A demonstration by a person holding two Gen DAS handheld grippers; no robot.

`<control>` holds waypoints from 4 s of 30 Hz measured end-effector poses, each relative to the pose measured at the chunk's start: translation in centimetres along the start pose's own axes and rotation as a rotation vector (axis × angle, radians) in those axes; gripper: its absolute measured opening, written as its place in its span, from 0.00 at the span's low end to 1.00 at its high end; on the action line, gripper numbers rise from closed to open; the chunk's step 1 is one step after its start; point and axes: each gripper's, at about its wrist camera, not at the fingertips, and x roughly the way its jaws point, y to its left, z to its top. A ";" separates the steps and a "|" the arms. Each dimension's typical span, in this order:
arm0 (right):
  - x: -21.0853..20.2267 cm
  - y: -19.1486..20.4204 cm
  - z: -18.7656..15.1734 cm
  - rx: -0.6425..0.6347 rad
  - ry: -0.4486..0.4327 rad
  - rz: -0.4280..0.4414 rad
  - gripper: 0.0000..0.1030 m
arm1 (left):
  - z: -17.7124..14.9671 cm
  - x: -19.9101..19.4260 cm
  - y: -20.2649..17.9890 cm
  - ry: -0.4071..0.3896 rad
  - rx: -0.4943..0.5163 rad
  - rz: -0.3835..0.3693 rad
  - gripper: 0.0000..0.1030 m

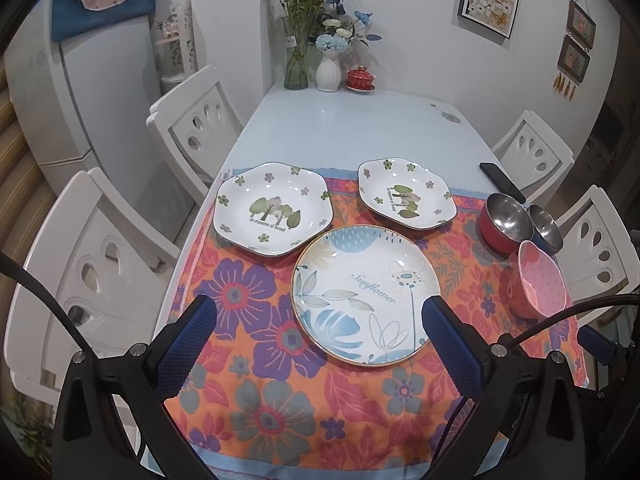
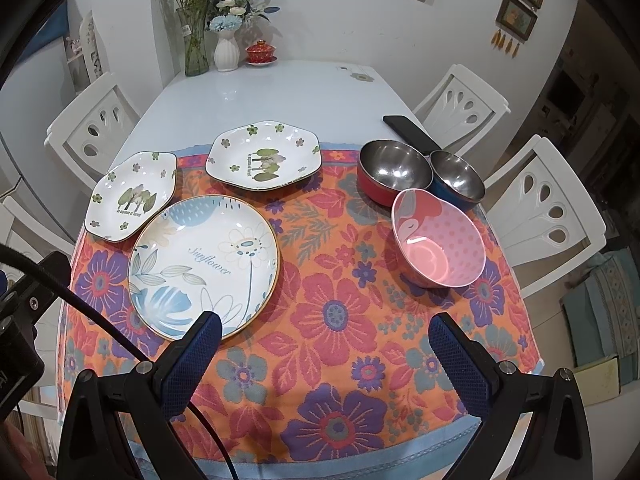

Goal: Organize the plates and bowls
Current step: 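Move both open grippers toward the round Sunflower plate, then close both grippers on the rim of the Sunflower plate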

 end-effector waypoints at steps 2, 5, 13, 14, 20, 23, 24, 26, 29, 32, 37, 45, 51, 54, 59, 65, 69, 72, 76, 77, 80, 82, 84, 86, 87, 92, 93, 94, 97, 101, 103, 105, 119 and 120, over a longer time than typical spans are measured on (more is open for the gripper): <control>0.0 0.0 0.0 -0.002 -0.001 -0.002 1.00 | 0.0 0.0 0.0 0.000 0.000 -0.001 0.99; 0.0 0.0 0.0 0.001 0.000 -0.001 1.00 | 0.0 0.1 0.0 0.001 0.000 0.001 0.99; -0.1 0.2 -0.1 -0.001 0.000 -0.001 1.00 | 0.0 0.1 0.0 0.001 0.001 -0.002 0.99; -0.1 0.2 -0.1 0.000 0.000 -0.001 1.00 | 0.0 0.1 0.0 0.001 0.003 -0.002 0.99; -0.1 0.3 -0.1 -0.002 -0.002 -0.003 1.00 | -0.1 0.1 0.0 0.001 0.005 -0.002 0.99; -0.2 0.3 -0.1 -0.001 -0.001 -0.003 1.00 | -0.1 0.1 0.0 0.002 0.004 -0.001 0.99; -0.2 0.3 -0.1 -0.002 -0.001 -0.003 1.00 | -0.1 0.1 0.0 0.002 0.004 0.000 0.99; -0.2 0.2 -0.1 -0.002 -0.002 -0.003 1.00 | -0.1 0.2 0.0 0.003 0.003 0.000 0.99; -0.3 0.4 -0.2 -0.006 -0.006 -0.005 1.00 | -0.3 0.3 0.0 0.006 0.001 0.000 0.99; -0.4 0.5 -0.2 -0.007 -0.006 -0.004 1.00 | -0.3 0.3 0.1 0.005 0.003 0.000 0.99; -0.3 0.5 -0.2 -0.008 -0.004 -0.005 1.00 | -0.3 0.4 0.1 0.008 0.005 0.000 0.99; 0.3 0.9 0.2 -0.021 0.010 0.010 1.00 | -0.6 1.1 0.7 0.036 0.014 0.027 0.99; 2.2 1.8 0.3 -0.024 0.059 0.036 1.00 | -0.6 2.3 1.9 0.066 -0.006 0.055 0.99; 2.5 2.1 0.6 -0.029 0.061 0.036 1.00 | -0.3 2.8 2.4 0.072 -0.018 0.062 0.99; 3.0 2.5 1.1 -0.033 0.061 0.026 1.00 | 0.2 3.9 2.6 0.087 -0.019 0.058 0.99; 4.8 2.6 1.2 -0.025 0.101 0.023 1.00 | 0.2 5.7 2.2 0.125 -0.004 0.054 0.99; 5.9 2.4 1.5 -0.016 0.120 0.020 1.00 | 0.5 6.7 1.9 0.143 0.005 0.055 0.99; 6.5 2.3 1.8 -0.011 0.128 0.016 1.00 | 0.7 7.2 1.7 0.148 0.010 0.057 0.99; 7.4 2.3 2.0 -0.013 0.143 0.011 1.00 | 0.9 7.7 1.8 0.154 0.008 0.061 0.99; 7.7 2.3 2.1 -0.016 0.149 0.011 1.00 | 0.8 7.8 1.8 0.158 0.004 0.062 0.99; 8.2 2.6 2.2 -0.024 0.160 0.013 1.00 | 0.9 8.1 2.1 0.166 -0.004 0.067 0.99; 8.4 2.8 2.3 -0.030 0.163 0.017 1.00 | 0.9 8.3 2.3 0.170 -0.011 0.071 0.99; 8.5 3.0 2.3 -0.038 0.164 0.018 1.00 | 1.0 8.4 2.4 0.172 -0.016 0.074 0.99; 8.7 3.1 2.3 -0.042 0.165 0.020 1.00 | 1.0 8.6 2.5 0.173 -0.019 0.077 0.99; 8.8 3.2 2.3 -0.044 0.167 0.021 1.00 | 1.0 8.6 2.5 0.174 -0.019 0.077 0.99; 9.2 3.1 2.2 -0.041 0.175 0.023 1.00 | 0.9 8.9 2.4 0.178 -0.013 0.077 0.99; 9.3 3.0 2.2 -0.039 0.177 0.022 1.00 | 0.9 9.0 2.5 0.181 -0.010 0.077 0.99; 9.4 2.9 2.2 -0.037 0.177 0.021 1.00 | 0.9 9.2 2.7 0.185 -0.012 0.073 0.99; 9.8 2.3 2.3 -0.025 0.170 0.017 1.00 | 0.7 10.0 3.9 0.196 -0.036 0.084 0.99; 10.8 1.5 2.6 -0.016 0.166 0.025 1.00 | 0.8 11.2 5.4 0.203 -0.057 0.062 0.99; 11.5 1.4 2.8 -0.014 0.169 0.042 0.96 | 0.9 12.2 5.7 0.204 -0.060 0.016 0.99; 12.6 1.5 3.1 -0.022 0.172 0.069 0.88 | 0.8 13.2 5.6 0.218 -0.058 -0.025 0.99; 19.3 2.8 5.4 -0.024 0.231 0.258 0.66 | -0.3 19.7 4.0 0.334 -0.017 -0.130 0.73; 19.8 2.7 5.5 -0.017 0.240 0.271 0.65 | -0.5 20.0 4.0 0.345 -0.021 -0.139 0.68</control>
